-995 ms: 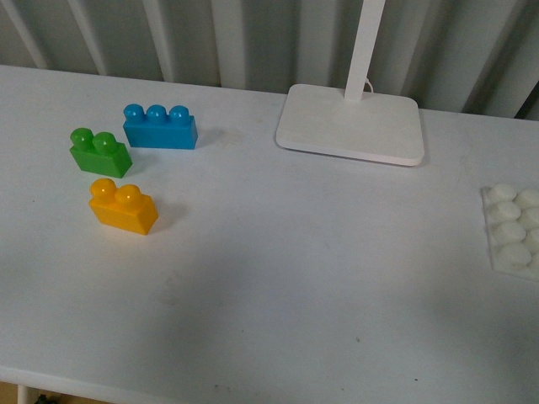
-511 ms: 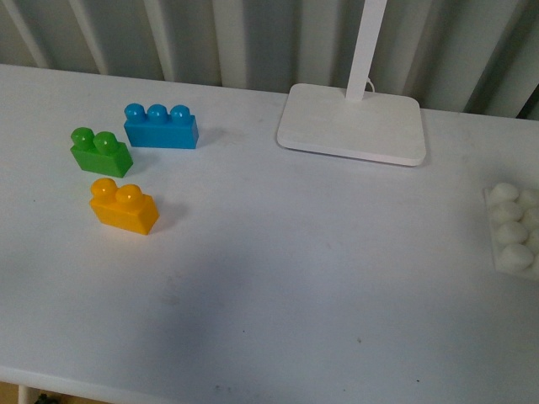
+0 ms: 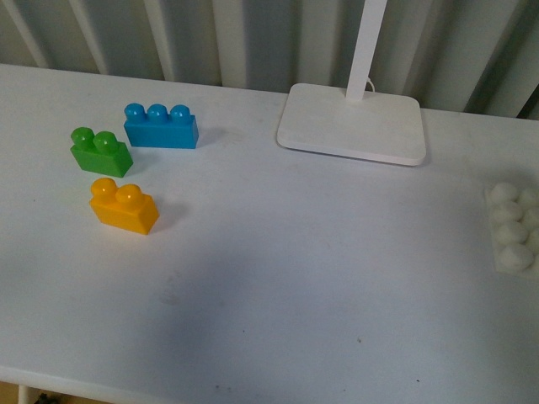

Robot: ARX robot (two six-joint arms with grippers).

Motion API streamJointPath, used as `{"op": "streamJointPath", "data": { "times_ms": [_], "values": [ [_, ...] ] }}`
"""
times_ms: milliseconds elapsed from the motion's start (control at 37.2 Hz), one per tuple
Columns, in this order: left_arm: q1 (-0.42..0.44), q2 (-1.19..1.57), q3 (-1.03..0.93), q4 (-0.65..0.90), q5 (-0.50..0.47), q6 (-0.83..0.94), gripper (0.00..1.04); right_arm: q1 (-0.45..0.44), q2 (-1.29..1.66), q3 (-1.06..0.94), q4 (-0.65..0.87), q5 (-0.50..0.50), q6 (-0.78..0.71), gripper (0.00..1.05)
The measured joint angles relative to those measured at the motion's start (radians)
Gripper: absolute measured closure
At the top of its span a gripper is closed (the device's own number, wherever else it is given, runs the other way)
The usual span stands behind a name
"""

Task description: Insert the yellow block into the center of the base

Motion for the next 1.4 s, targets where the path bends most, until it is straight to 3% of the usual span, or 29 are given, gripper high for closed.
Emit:
{"op": "streamJointPath", "data": {
  "times_ms": [349,591,860,1129,1398],
  "values": [
    [0.0,0.0,0.0,0.0,0.0,0.0,0.06,0.035,0.064,0.051,-0.041,-0.023,0.036,0.09],
    [0.0,0.0,0.0,0.0,0.0,0.0,0.06,0.114,0.056,0.046,-0.066,-0.013,0.05,0.09],
    [0.0,0.0,0.0,0.0,0.0,0.0,0.06,0.344,0.045,0.039,-0.092,0.045,0.197,0.09],
    [0.0,0.0,0.0,0.0,0.0,0.0,0.06,0.557,0.118,0.161,-0.142,0.141,0.4,0.09],
    [0.0,0.0,0.0,0.0,0.0,0.0,0.06,0.693,0.208,0.34,-0.23,0.184,0.494,0.09]
  ]
}}
